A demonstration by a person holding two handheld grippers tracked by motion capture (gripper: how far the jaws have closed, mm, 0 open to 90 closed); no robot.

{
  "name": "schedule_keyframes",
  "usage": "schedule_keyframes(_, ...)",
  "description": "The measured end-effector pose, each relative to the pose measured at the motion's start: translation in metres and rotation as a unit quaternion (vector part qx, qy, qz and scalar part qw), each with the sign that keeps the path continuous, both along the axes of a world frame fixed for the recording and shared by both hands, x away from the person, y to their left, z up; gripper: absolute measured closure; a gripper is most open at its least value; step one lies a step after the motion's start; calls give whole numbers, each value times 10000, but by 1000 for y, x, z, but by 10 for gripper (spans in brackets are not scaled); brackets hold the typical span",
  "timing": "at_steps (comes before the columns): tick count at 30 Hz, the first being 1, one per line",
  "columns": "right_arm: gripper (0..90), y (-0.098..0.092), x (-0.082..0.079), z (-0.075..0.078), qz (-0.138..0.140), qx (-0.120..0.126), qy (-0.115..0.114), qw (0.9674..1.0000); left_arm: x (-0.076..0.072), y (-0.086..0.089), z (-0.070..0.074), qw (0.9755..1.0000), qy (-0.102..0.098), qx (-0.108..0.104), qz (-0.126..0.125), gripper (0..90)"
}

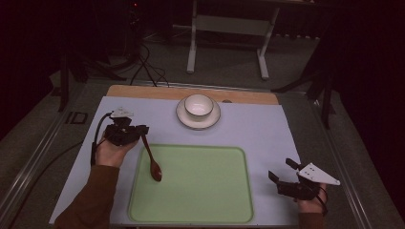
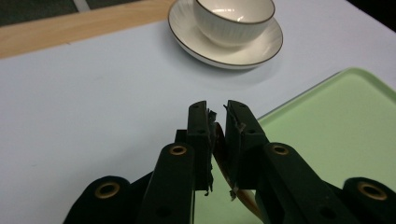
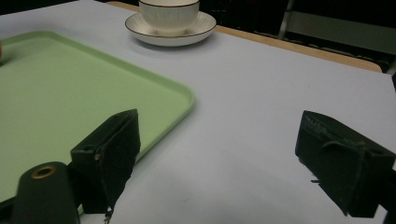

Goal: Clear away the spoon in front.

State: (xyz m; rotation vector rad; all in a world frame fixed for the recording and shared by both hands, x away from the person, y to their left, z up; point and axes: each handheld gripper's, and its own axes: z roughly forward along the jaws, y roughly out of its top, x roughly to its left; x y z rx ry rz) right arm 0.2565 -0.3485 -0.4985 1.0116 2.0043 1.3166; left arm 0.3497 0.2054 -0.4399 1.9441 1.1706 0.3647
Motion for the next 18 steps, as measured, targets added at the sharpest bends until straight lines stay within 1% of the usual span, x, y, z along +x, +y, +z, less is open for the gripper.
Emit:
schedule_keyframes(3, 138, 0, 0, 0, -5, 11, -4, 10000, 3, -7, -10, 9999, 26, -44, -132, 804)
schedule_keyframes(6, 138, 0, 0, 0, -4, 11, -4, 10000, 3, -11, -19, 9996, -18, -57, -273, 801)
schedule_keyframes(9, 138, -1, 0, 0, -1, 9, -4, 10000, 2, -13, -28, 9994, 3, -149, -315, 800)
schedule_keyframes(12, 138, 0, 0, 0, -8, 12, 7, 10000, 0, -13, -35, 9990, -4, -272, -342, 799)
schedule_keyframes(14, 138, 0, 0, 0, -2, 12, 4, 10000, -1, -13, -38, 9988, 0, -281, -397, 797)
schedule_keyframes(15, 138, 0, 0, 0, 0, 6, 6, 10000, -3, -12, -39, 9984, -25, -339, -454, 797)
schedule_keyframes(16, 138, 0, 0, 0, 1, 1, 8, 10000, -4, -13, -41, 9978, -40, -443, -499, 798)
schedule_keyframes(18, 138, 0, 0, 0, -2, 8, 0, 10000, -6, -13, -44, 9975, -43, -432, -557, 796)
